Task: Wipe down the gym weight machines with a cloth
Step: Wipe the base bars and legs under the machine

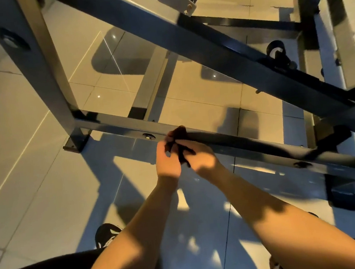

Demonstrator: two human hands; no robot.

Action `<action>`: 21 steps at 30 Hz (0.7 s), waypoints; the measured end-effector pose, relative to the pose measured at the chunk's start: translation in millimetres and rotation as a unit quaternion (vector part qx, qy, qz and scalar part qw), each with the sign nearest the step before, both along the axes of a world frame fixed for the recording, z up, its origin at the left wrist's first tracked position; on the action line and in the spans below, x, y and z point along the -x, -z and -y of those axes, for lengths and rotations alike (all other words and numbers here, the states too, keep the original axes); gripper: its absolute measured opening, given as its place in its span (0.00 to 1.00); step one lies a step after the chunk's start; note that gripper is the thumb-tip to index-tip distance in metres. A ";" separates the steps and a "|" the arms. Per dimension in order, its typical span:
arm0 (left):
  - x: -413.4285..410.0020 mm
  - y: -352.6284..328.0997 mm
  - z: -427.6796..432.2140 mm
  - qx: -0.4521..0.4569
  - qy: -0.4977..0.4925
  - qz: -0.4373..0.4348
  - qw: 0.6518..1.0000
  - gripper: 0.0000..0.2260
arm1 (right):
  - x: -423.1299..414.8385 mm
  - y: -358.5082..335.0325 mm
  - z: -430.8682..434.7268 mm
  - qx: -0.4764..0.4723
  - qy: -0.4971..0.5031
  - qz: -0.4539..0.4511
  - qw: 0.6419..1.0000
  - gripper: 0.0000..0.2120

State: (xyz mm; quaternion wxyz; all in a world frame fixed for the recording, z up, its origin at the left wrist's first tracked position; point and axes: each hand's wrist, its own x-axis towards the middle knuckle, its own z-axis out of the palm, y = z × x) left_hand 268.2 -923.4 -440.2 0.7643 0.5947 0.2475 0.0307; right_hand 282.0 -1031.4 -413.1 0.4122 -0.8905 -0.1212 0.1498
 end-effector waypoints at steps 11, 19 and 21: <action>-15.3 6.8 10.1 0.026 -0.091 -0.074 0.993 0.07 | 14.8 13.2 48.2 -0.007 0.171 0.037 0.985 0.18; -4.7 16.1 54.9 -0.040 -0.001 -0.062 0.997 0.07 | 21.5 13.3 52.7 0.010 0.178 0.025 0.984 0.19; -4.6 14.3 47.2 -0.022 -0.016 -0.072 0.997 0.08 | 21.6 13.7 52.8 0.017 0.173 0.027 0.984 0.19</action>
